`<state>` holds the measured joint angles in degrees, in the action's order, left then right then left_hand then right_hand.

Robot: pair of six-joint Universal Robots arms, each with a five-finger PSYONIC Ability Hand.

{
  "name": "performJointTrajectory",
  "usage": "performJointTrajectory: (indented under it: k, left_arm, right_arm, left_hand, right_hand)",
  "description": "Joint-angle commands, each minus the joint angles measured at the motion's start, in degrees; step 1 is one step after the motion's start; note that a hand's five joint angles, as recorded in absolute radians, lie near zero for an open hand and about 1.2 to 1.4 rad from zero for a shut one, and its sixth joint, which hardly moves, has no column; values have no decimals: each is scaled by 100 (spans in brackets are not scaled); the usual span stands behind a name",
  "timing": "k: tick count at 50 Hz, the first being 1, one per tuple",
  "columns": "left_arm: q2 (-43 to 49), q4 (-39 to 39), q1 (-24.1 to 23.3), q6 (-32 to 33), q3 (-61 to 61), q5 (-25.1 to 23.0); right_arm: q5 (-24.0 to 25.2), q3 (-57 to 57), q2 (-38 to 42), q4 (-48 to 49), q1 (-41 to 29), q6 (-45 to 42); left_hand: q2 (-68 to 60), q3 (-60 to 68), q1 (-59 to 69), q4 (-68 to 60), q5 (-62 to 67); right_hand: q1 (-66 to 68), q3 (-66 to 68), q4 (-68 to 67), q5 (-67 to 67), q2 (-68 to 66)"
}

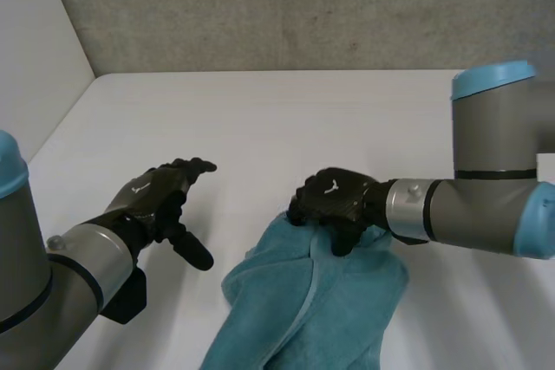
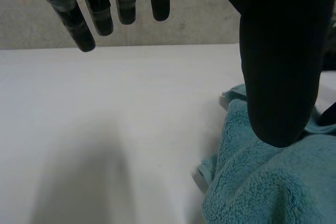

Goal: Fold the laundry

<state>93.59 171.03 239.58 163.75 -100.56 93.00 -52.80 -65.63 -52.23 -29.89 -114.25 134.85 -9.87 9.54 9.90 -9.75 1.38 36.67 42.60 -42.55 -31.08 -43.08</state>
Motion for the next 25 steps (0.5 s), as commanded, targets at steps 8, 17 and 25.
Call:
performJointTrajectory:
  k: [8,17,25]
  left_arm:
    - [-341,9,-25,43,-42,-10]
    - [-271,18,-60,43,36,-27]
    - [-114,44,-489,-45,291,-27]
  right_arm:
    - [-1353,1579,423,991,-168,1697]
    - [-3709,1878,459,2567,-229,2951]
    - [-4028,2151,854,2611,-300,2889]
  left_hand:
    - [-170,202,166,-181,18]
    - [-371,403,367,-382,219]
    - [-539,572,536,-551,388]
  right_hand:
    - [4333,3740,-3745,-3892,-3692]
    - [4333,3740,-3745,-3892,-3692]
    - [4333,3740,-3745,-3892,-3692]
